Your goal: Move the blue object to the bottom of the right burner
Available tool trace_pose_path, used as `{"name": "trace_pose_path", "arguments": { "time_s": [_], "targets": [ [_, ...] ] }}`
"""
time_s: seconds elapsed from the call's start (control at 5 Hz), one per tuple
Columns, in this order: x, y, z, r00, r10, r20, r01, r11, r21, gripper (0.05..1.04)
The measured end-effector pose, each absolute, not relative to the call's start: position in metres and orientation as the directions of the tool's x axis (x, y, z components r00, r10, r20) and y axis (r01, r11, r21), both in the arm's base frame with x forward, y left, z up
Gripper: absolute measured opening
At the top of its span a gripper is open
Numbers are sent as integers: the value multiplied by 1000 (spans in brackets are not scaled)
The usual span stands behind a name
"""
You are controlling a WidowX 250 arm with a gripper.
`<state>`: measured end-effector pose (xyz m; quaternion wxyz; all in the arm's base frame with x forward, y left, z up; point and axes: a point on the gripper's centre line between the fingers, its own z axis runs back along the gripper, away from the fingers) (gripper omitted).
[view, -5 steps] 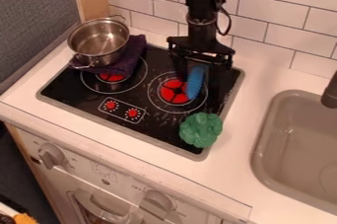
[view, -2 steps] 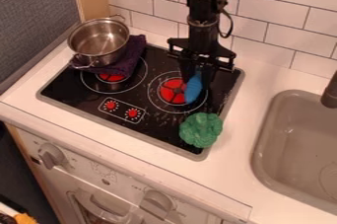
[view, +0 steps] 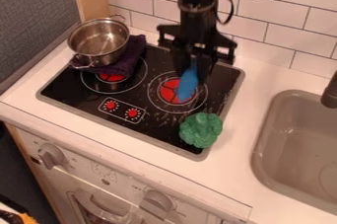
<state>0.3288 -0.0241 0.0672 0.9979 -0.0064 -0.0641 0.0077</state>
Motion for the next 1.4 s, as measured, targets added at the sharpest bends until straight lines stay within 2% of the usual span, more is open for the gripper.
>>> {"name": "trace_pose_path", "arguments": {
  "time_s": [0.2, 0.6, 1.0, 1.2, 1.4],
  "targets": [
    [300, -21, 47, 998, 7, 57, -8, 1000, 17, 408],
    [284, 8, 32, 1000, -2, 28, 0, 997, 72, 408],
    [259, 16, 13, 999, -22, -27, 24, 996, 85, 408],
    [253, 10, 10, 997, -62, -36, 65, 994, 86, 481],
    [250, 6, 8, 995, -84, -48, 88, 993, 74, 794]
  ]
}}
